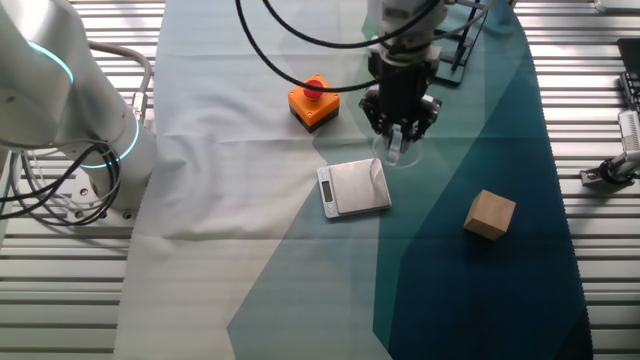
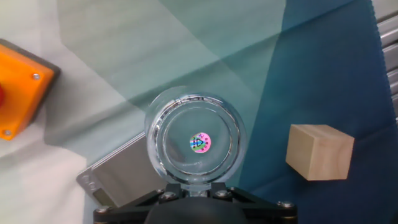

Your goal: Take the cup off the cup rack

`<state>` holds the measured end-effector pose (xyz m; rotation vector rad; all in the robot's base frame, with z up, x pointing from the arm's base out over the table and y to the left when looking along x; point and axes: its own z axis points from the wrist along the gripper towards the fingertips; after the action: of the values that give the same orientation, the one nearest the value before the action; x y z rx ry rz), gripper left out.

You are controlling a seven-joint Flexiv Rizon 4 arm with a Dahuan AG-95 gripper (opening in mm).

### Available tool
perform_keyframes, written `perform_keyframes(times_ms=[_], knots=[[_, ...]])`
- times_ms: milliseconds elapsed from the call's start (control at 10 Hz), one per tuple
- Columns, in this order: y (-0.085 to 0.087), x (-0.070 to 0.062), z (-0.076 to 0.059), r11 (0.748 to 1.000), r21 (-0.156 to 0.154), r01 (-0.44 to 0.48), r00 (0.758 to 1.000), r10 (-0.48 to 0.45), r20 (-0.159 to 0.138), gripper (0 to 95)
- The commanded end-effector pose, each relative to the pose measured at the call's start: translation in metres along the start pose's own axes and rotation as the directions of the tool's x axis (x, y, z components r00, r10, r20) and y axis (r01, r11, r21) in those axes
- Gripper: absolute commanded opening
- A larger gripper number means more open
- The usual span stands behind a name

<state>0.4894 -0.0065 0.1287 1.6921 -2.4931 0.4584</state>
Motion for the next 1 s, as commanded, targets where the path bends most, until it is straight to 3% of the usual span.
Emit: perform_keyframes(times_ms=[100,400,1000], knots=[[0.0009,0.0014,0.0042,1.000,0.027,0.010,1.000,-0.010,-0.015,0.0],[0.0009,0.0039,0.0043,0.997,0.065,0.042,0.998,-0.039,-0.055,0.0],[-0.0017,0.0034,0.0043,0.991,0.098,0.092,0.989,-0.079,-0.124,0.0]])
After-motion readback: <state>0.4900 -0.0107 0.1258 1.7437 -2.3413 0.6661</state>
